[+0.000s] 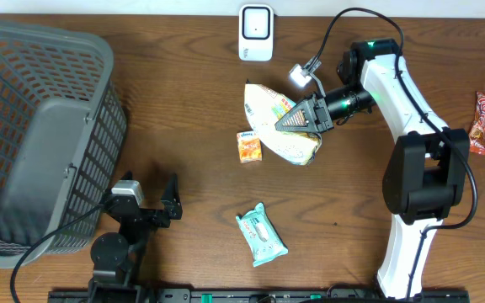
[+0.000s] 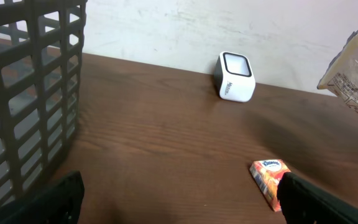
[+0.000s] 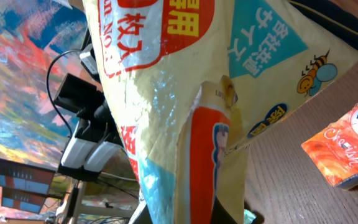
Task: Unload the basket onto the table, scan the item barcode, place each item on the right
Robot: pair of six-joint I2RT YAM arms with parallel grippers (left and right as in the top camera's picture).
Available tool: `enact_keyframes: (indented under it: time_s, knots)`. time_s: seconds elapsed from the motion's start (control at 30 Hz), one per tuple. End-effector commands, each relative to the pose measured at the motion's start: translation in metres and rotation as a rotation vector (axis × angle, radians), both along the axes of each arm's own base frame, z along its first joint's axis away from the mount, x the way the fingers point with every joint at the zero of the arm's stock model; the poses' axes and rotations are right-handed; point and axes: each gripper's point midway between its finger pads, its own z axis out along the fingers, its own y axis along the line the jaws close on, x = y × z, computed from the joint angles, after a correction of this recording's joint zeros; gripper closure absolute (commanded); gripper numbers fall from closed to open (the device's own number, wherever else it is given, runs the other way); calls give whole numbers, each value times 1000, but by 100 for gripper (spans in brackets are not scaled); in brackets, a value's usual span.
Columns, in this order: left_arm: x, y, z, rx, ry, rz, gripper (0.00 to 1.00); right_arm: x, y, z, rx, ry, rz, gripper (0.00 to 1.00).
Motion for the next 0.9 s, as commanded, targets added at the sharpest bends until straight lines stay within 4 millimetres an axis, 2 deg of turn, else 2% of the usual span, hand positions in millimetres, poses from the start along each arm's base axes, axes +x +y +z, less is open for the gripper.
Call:
enact_keyframes:
  time_s: [0.0, 0.87]
  knots:
    - [0, 0, -17, -10, 43, 0, 2, 0, 4, 24, 46, -44, -15, 99]
    - [0, 0, -17, -10, 43, 0, 2, 0, 1, 13, -4, -90, 14, 99]
